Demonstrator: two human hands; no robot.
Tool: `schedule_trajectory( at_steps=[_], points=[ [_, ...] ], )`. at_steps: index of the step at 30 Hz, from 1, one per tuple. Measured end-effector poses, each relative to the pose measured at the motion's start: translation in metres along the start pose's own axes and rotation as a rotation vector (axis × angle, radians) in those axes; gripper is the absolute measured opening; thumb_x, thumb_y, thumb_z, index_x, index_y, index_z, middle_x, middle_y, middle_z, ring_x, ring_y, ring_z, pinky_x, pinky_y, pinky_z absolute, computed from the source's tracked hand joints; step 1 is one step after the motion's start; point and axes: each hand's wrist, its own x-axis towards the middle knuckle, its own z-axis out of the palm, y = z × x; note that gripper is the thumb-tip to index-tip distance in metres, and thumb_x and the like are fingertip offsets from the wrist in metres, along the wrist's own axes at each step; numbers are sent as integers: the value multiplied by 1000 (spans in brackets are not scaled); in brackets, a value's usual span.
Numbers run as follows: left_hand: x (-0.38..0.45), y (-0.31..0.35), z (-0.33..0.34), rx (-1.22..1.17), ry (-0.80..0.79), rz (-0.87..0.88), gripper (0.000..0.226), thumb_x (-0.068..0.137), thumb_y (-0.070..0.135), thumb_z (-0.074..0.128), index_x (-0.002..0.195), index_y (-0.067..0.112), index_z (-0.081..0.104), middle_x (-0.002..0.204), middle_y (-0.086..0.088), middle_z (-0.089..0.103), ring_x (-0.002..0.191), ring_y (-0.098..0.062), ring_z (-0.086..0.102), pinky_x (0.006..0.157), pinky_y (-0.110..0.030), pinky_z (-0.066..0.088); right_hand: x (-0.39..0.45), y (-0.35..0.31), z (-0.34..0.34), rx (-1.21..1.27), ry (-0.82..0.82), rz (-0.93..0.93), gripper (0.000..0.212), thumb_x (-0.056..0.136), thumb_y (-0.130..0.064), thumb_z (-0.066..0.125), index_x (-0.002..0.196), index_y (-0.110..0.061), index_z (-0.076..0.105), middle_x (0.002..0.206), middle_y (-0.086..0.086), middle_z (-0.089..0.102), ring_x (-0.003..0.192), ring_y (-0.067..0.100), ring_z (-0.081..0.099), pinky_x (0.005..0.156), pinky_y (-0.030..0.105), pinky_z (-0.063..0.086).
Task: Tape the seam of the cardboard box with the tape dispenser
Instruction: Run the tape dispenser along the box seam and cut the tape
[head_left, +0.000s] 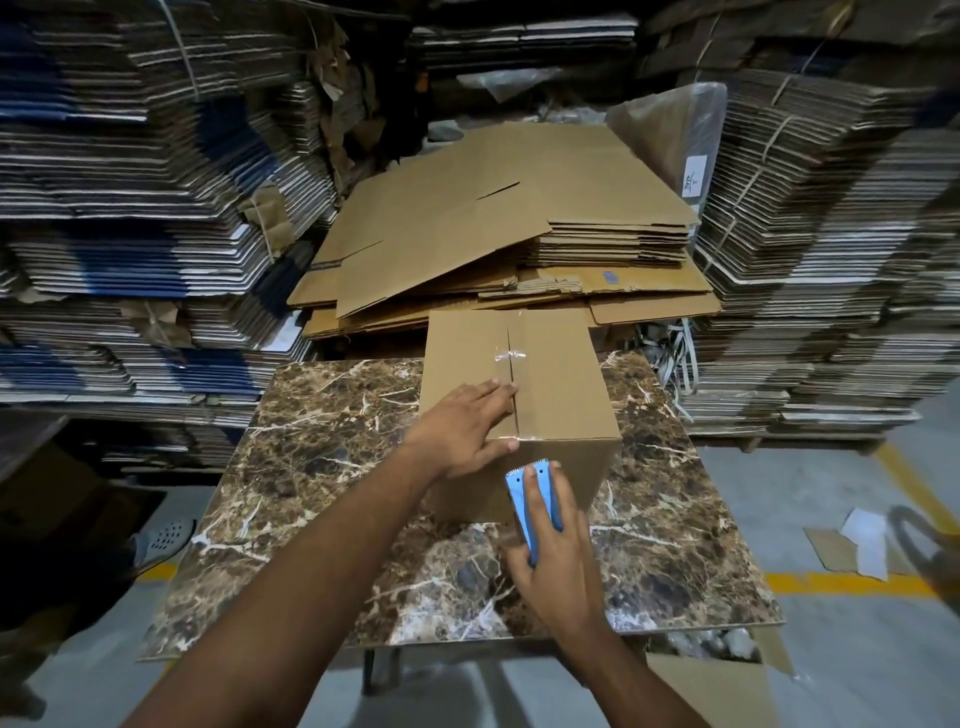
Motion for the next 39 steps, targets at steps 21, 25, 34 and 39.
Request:
schedule_trajectory(
  at_steps=[21, 25, 34, 39],
  points=[
    [7, -6, 4, 84, -7, 24, 66, 101, 60, 22, 159, 33, 8, 170, 3, 9, 156, -20, 9, 125, -44, 15, 6, -12, 1, -39, 1, 70, 100, 75, -12, 57, 157, -47, 12, 169, -19, 8, 76, 18, 54, 64, 33, 55],
    [8, -7, 5, 82, -2, 16, 74, 98, 66, 19, 160, 28, 6, 169, 2, 9, 156, -18, 6, 126, -44, 14, 8, -14, -3, -89, 18, 73, 98, 73, -16, 57, 157, -45, 17, 168, -15, 18, 74, 21, 58, 62, 34, 57],
    [20, -7, 2, 31, -82, -22, 79, 99, 63, 25, 160, 17, 2, 170, -4, 6, 156, -18, 5, 127, -38, 9, 10, -29, 9, -171, 83, 86, 79, 92, -27, 57, 159, -29, 14, 168, 5, 22, 70, 29, 66, 57, 38, 57],
    [21, -8, 2, 32, -82, -27, 78, 99, 64, 24, 160, 19, 4, 170, -3, 9, 156, -17, 7, 127, -39, 11, 6, -30, 11, -181, 94, 80, 82, 96, -28, 52, 160, -29, 1, 170, 3, 10, 83, 29, 67, 65, 39, 60]
  ],
)
